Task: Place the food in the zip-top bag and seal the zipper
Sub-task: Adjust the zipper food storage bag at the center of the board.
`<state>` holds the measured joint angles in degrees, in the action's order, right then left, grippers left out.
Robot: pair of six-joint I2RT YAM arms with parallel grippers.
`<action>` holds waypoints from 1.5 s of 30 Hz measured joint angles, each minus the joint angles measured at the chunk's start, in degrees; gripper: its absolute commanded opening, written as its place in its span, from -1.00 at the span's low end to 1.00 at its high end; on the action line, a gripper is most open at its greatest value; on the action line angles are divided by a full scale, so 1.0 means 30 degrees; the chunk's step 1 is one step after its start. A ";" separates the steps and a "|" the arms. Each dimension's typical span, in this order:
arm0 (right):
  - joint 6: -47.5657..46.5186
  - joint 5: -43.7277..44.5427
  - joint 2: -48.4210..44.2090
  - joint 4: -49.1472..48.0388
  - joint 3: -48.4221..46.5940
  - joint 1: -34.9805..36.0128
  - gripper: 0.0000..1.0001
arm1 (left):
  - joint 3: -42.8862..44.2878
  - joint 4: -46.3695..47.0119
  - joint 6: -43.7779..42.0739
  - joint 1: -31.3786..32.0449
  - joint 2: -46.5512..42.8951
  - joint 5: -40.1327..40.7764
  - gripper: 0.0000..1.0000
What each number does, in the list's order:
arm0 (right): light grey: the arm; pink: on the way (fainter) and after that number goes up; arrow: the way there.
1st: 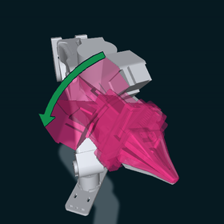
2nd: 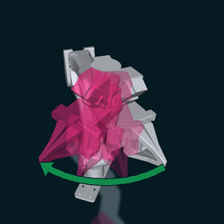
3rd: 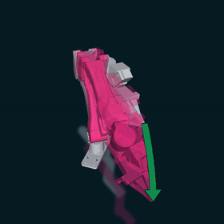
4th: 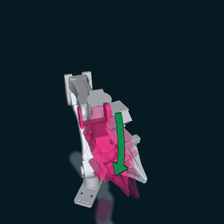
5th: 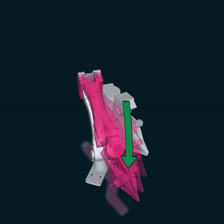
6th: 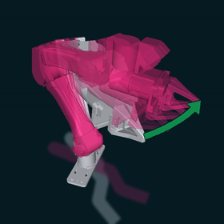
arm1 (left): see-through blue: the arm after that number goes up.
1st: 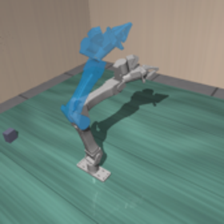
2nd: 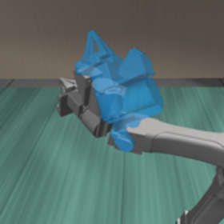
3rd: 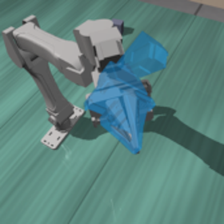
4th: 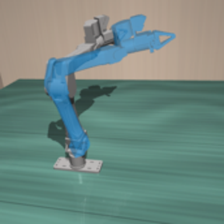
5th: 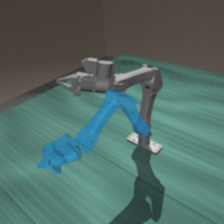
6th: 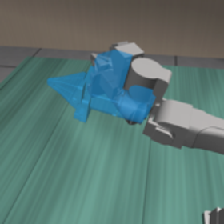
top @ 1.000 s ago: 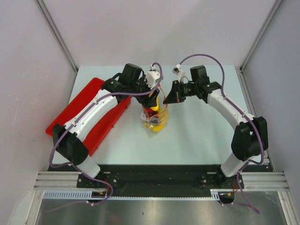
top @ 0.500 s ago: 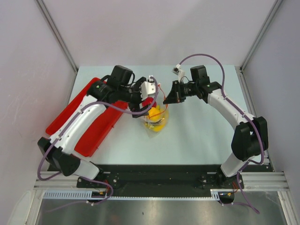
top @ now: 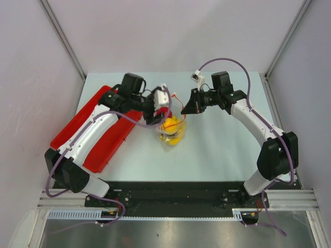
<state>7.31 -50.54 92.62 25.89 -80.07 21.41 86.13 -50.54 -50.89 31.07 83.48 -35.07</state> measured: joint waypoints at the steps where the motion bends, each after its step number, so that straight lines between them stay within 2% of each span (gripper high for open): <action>1: 0.0007 0.0124 -0.0138 0.0087 0.0000 0.0022 -1.00 | 0.0124 0.1056 0.1734 -0.0525 0.0073 -0.0219 0.61; 4: 0.0036 0.0393 -0.0495 0.0131 0.0007 0.0138 -1.00 | 0.0131 0.4364 0.6958 -0.1872 -0.0299 0.0364 0.66; 6: 0.0036 0.0495 -0.0627 0.0131 0.0015 0.0248 -1.00 | 0.0168 0.5705 0.9020 -0.2127 -0.0415 0.1290 0.66; 10: -0.0036 0.0714 -0.0685 0.0124 0.0087 0.0452 -1.00 | 0.2703 0.4940 1.1424 -0.1945 0.1625 0.2667 0.67; 13: -0.0153 0.0772 -0.0685 0.0131 0.0153 0.0503 -1.00 | 0.3869 0.4146 1.2182 -0.1894 0.3716 0.3381 0.60; 16: -0.0197 0.0845 -0.0685 0.0138 0.0168 0.0495 -1.00 | 0.2732 0.2849 1.2684 -0.1894 0.4539 0.4554 0.28; 17: -0.0233 0.0867 -0.0685 0.0138 0.0175 0.0495 -1.00 | 0.2288 0.2390 1.2845 -0.1902 0.4546 0.4903 -0.13; 20: -0.0255 0.0889 -0.0685 0.0131 0.0211 0.0495 -1.00 | 0.2055 0.1341 1.3238 -0.1858 0.4590 0.5085 -0.90; 22: 0.0087 0.0823 -0.0699 -0.0029 0.0313 0.0517 -1.00 | 0.3315 0.0168 1.3355 -0.1617 0.4954 0.4568 -1.00; 26: 0.2055 0.1093 -0.1253 -0.1290 0.0758 0.0940 -1.00 | 0.7140 -0.0481 1.3916 -0.0546 0.5931 0.2951 -1.00; 28: 0.2586 0.1224 -0.1690 -0.1829 0.0801 0.1479 -1.00 | 0.7985 -0.0350 1.3981 0.0022 0.5865 0.2025 -0.99; 32: 0.3140 0.1887 -0.1989 -0.2288 0.1042 0.2237 -1.00 | 0.7832 -0.0393 1.3967 0.0503 0.5872 0.0357 -0.82; 36: 0.3832 0.3060 -0.1967 -0.2492 0.2237 0.2193 -1.00 | 0.5654 0.0058 1.3923 0.0299 0.5872 -0.0350 -0.71; 39: 0.4342 0.3847 -0.1851 -0.2659 0.2885 0.2164 -1.00 | 0.4401 0.0066 1.3755 0.0189 0.5894 -0.0663 -0.32; 40: 0.4561 0.3978 -0.1821 -0.2703 0.3002 0.2164 -1.00 | 0.4124 0.0204 1.3595 0.0175 0.5894 -0.0729 -0.10; 43: 0.5020 0.4284 -0.1821 -0.2739 0.3228 0.2200 -1.00 | 0.3541 0.0772 1.3282 -0.0175 0.5894 -0.0860 0.21; 45: 0.5100 0.4787 -0.1821 -0.2776 0.3308 0.2208 -1.00 | 0.3206 0.1100 1.3296 -0.0372 0.5865 -0.1151 0.32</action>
<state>22.61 -36.18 87.15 17.56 -70.15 28.03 95.74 -47.24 -11.00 29.95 101.08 -38.52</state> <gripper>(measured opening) 0.009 0.570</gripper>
